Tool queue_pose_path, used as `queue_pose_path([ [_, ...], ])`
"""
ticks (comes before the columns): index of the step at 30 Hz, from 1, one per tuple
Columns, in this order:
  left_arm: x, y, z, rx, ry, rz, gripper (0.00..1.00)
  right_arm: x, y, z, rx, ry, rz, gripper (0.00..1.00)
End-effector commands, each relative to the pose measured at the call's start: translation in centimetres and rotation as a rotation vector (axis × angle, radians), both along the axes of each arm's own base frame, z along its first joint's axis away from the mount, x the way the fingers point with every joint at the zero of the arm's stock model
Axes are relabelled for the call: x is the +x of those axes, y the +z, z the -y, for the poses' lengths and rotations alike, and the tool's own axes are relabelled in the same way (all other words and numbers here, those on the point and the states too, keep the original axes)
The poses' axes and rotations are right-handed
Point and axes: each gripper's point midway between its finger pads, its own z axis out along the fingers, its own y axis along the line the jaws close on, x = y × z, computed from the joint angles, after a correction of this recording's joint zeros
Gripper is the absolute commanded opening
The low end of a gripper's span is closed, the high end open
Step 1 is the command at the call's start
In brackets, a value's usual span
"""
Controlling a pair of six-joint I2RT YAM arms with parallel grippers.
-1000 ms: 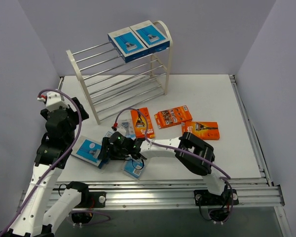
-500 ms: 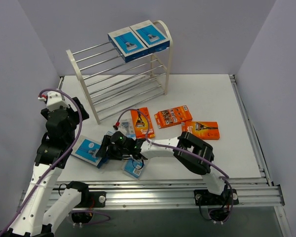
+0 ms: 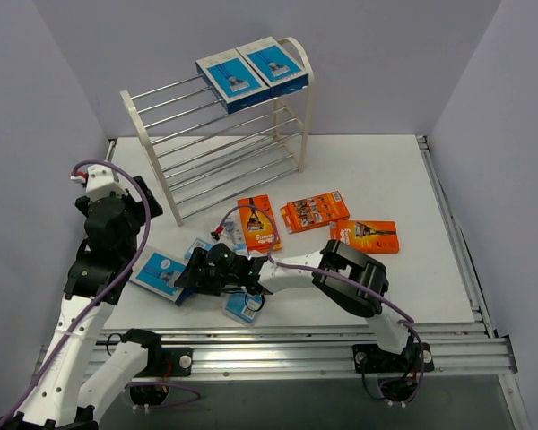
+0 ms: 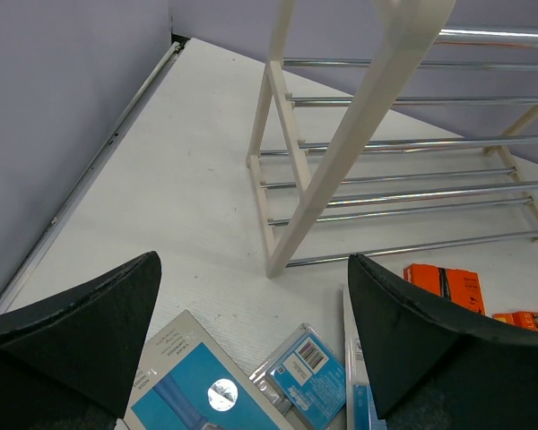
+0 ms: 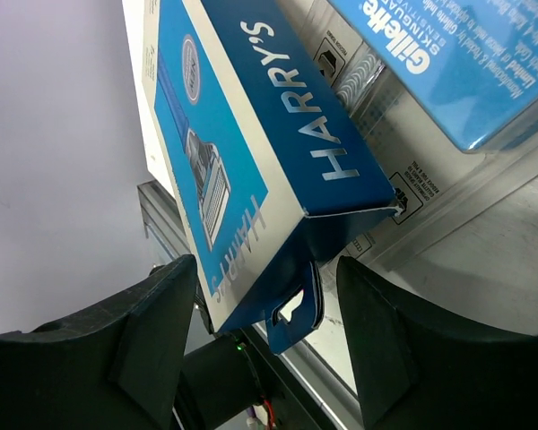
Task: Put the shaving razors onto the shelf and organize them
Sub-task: Grab a shaving razor with the right arm
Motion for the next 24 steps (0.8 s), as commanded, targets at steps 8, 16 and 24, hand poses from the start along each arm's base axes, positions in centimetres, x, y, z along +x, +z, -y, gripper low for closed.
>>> queue_pose_path([
  [8, 0.09, 1.61, 0.1, 0.002, -0.005, 0.035, 0.94, 0.39, 0.13, -0.99, 0.079, -0.02, -0.031, 0.57],
  [16, 0.21, 1.52, 0.15, 0.001, -0.006, 0.032, 0.94, 0.46, -0.14, -0.97, 0.094, -0.03, -0.047, 0.55],
  [24, 0.34, 1.35, 0.15, 0.005, -0.006, 0.025, 0.94, 0.62, 0.08, -1.17, 0.114, -0.032, -0.052, 0.52],
])
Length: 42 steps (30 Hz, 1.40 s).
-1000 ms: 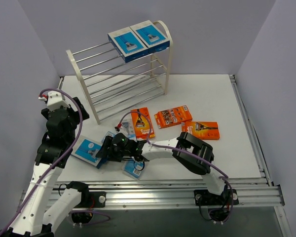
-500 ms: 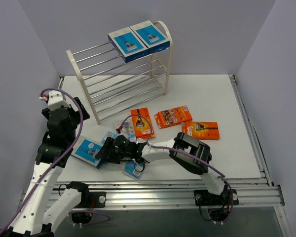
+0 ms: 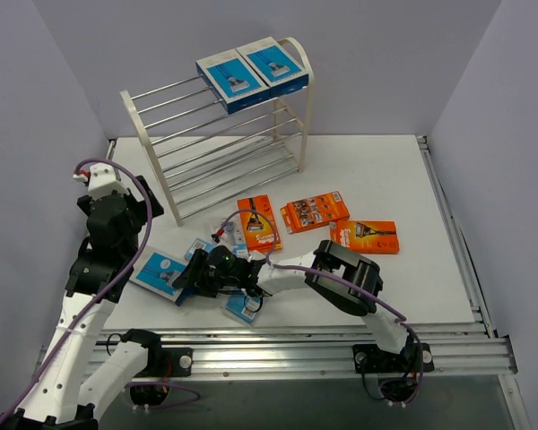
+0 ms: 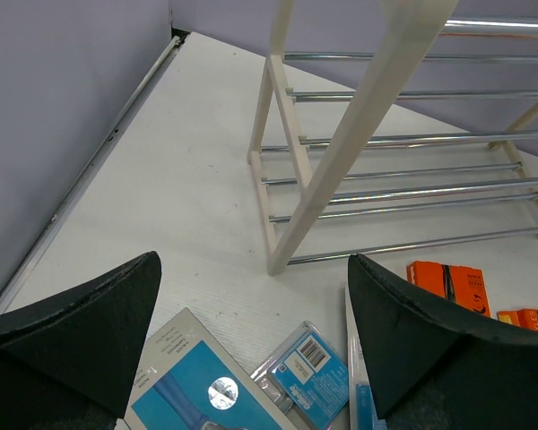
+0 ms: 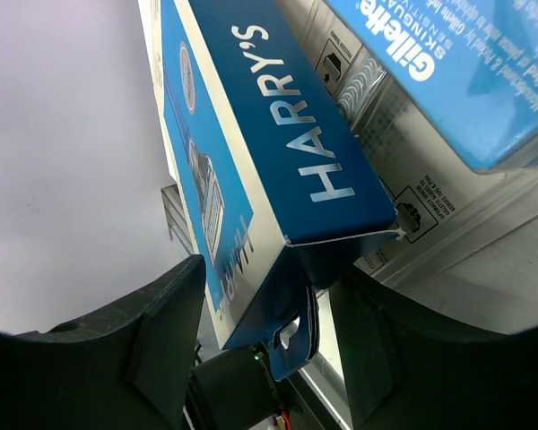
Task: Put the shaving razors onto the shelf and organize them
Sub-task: Grab a shaving razor with the right arm
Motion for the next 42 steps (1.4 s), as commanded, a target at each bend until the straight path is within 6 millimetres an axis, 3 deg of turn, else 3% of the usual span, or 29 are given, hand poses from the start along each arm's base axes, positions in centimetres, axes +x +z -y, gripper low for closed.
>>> queue_pose_path([
  [1, 0.1, 1.7, 0.1, 0.002, -0.006, 0.038, 0.94, 0.4, 0.5, -0.2, 0.037, -0.009, 0.004, 0.52],
  [10, 0.2, 1.5, 0.2, 0.002, -0.01, 0.033, 0.94, 0.6, 0.9, -0.3, 0.056, -0.016, 0.005, 0.44],
  [24, 0.5, 1.3, 0.4, 0.003, -0.016, 0.026, 0.94, 0.9, 2.6, -0.3, 0.106, -0.013, 0.016, 0.17],
  [34, 0.6, 1.1, 0.3, 0.004, -0.008, 0.021, 0.94, 1.9, 6.1, 0.1, 0.168, -0.033, 0.048, 0.07],
  [42, 0.6, 1.1, -0.1, 0.007, 0.01, 0.021, 0.94, 3.2, 9.2, 1.6, 0.201, -0.061, 0.095, 0.0],
])
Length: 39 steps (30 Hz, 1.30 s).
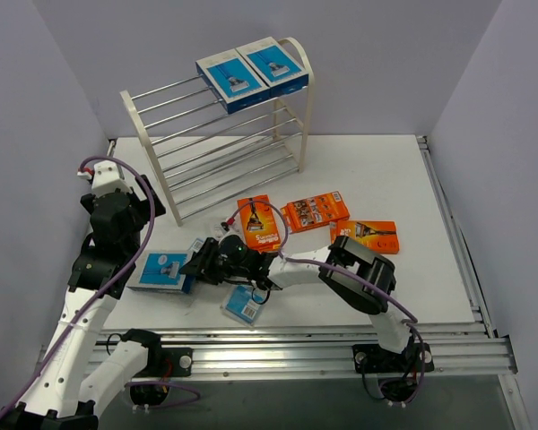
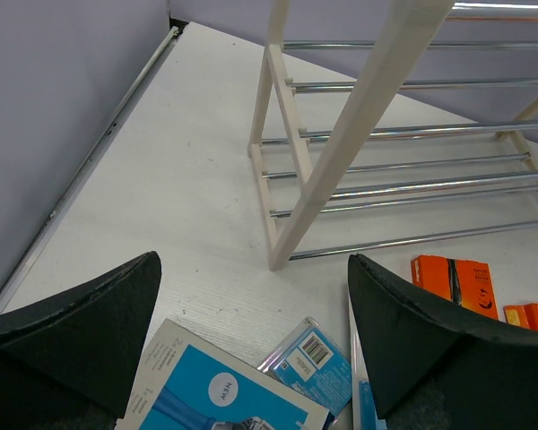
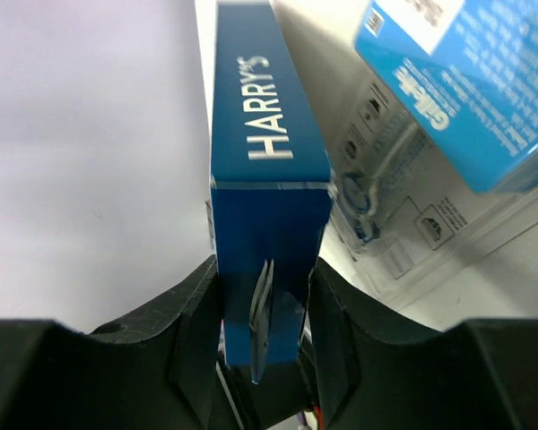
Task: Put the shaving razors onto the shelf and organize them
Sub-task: Grab a shaving razor with the right arm, then place the shaving razor onto shelf
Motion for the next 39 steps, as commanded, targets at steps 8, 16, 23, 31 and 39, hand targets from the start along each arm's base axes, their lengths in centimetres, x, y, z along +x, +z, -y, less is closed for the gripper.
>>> queue_pose_path([
  [8, 0.2, 1.7, -0.5, -0.012, 0.025, 0.049, 0.94, 2.7, 9.7, 3.0, 0.1, -0.071, 0.156, 0.0],
  [16, 0.5, 1.3, -0.7, -0.024, 0.036, 0.04, 0.94, 4.2, 13.2, 7.3, 0.05, -0.145, 0.243, 0.0],
  [23, 1.3, 1.2, 0.2, -0.048, -0.014, 0.046, 0.94, 5.3, 15.3, 12.3, -0.036, -0.241, 0.298, 0.0],
  [31, 3.0, 1.2, 1.3, -0.07, -0.067, 0.041, 0.94, 6.0, 18.1, 17.7, -0.069, -0.341, 0.355, 0.0],
  [39, 5.5, 0.7, 1.4, -0.045, -0.098, -0.007, 0.94, 5.8, 20.5, 21.5, -0.066, -0.389, 0.394, 0.0],
])
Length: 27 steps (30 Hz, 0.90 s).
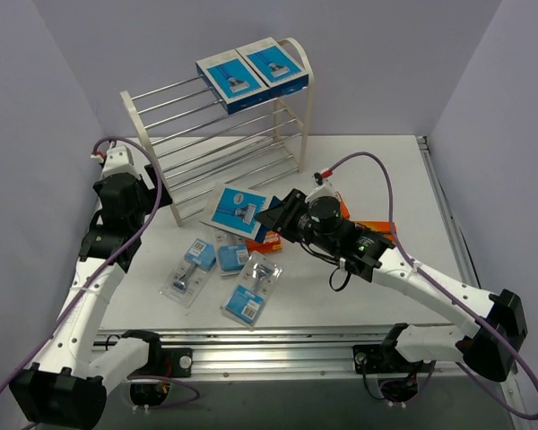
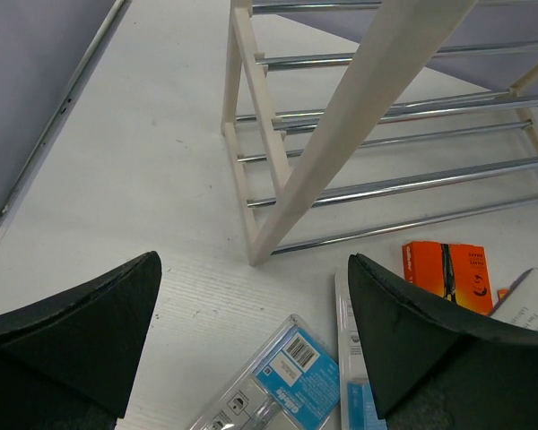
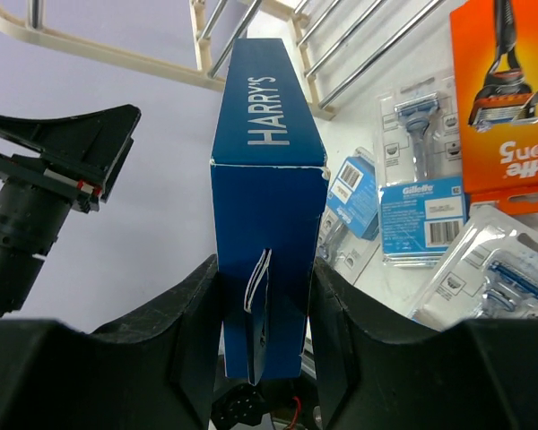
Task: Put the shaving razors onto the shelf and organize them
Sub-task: Place the shaving razor onto shelf
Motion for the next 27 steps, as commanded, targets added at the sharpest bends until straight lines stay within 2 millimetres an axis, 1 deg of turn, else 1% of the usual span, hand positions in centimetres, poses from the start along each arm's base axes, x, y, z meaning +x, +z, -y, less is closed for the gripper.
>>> queue_pose_path([
  [1, 2.1, 3.5, 0.6, -0.004, -0.049, 0.093, 0.94, 0.2, 3.2, 1.8, 0.022, -0.038, 0.087, 0.0],
  [2, 2.9, 3.3, 1.2, 0.004, -0.084, 0.076, 0.94, 0.3, 3.7, 2.1, 0.019, -0.043, 0.098, 0.0],
  [4, 3.8, 3.2, 2.1, 0.011, -0.138, 0.073, 0.94, 0.3, 4.3, 3.0, 0.008, -0.062, 0.109, 0.0],
  [5, 4.4, 2.8, 2.5, 0.015, -0.162, 0.063, 0.94, 0.2, 4.6, 3.2, 0.002, -0.064, 0.12, 0.0],
  [7, 5.2, 3.3, 3.5, 0.021, -0.221, 0.084, 0.94, 0.2, 5.2, 4.1, 0.007, -0.075, 0.131, 0.0],
  [9, 5.7, 3.1, 3.8, 0.037, -0.249, 0.096, 0.94, 0.1, 5.5, 4.7, 0.008, -0.081, 0.141, 0.0],
  [10, 6.0, 3.5, 4.0, 0.043, -0.259, 0.12, 0.94, 0.3, 5.6, 5.1, 0.009, -0.086, 0.144, 0.0],
  [14, 6.8, 3.6, 3.6, 0.104, -0.259, 0.138, 0.94, 0.2, 6.0, 6.1, 0.015, -0.089, 0.158, 0.0],
  [16, 7.2, 3.8, 3.7, 0.113, -0.27, 0.155, 0.94, 0.3, 6.2, 6.5, 0.02, -0.094, 0.163, 0.0],
  [17, 7.5, 3.7, 4.0, 0.117, -0.283, 0.155, 0.94, 0.2, 6.6, 6.7, 0.027, -0.097, 0.173, 0.0],
  [18, 7.7, 4.0, 4.2, 0.114, -0.296, 0.175, 0.94, 0.2, 6.9, 6.9, 0.028, -0.1, 0.178, 0.0],
  [20, 8.0, 4.1, 5.2, 0.102, -0.343, 0.191, 0.94, 0.2, 7.6, 7.3, 0.029, -0.106, 0.192, 0.0],
  [21, 8.3, 5.0, 5.6, 0.096, -0.357, 0.233, 0.94, 0.2, 7.9, 7.4, 0.026, -0.108, 0.198, 0.0],
  [22, 8.3, 5.2, 5.8, 0.091, -0.367, 0.244, 0.94, 0.2, 8.5, 7.6, 0.027, -0.111, 0.211, 0.0],
  [23, 8.3, 5.5, 6.6, 0.079, -0.403, 0.255, 0.94, 0.2, 8.8, 7.9, 0.023, -0.118, 0.214, 0.0],
  [25, 8.2, 6.2, 6.9, 0.07, -0.422, 0.278, 0.94, 0.2, 9.3, 8.3, 0.022, -0.132, 0.225, 0.0],
  [26, 8.1, 6.4, 7.3, 0.061, -0.443, 0.283, 0.94, 0.2, 9.9, 8.5, 0.031, -0.137, 0.236, 0.0],
  [27, 8.0, 6.5, 7.5, 0.056, -0.455, 0.29, 0.94, 0.2, 10.1, 8.5, 0.034, -0.141, 0.239, 0.0],
])
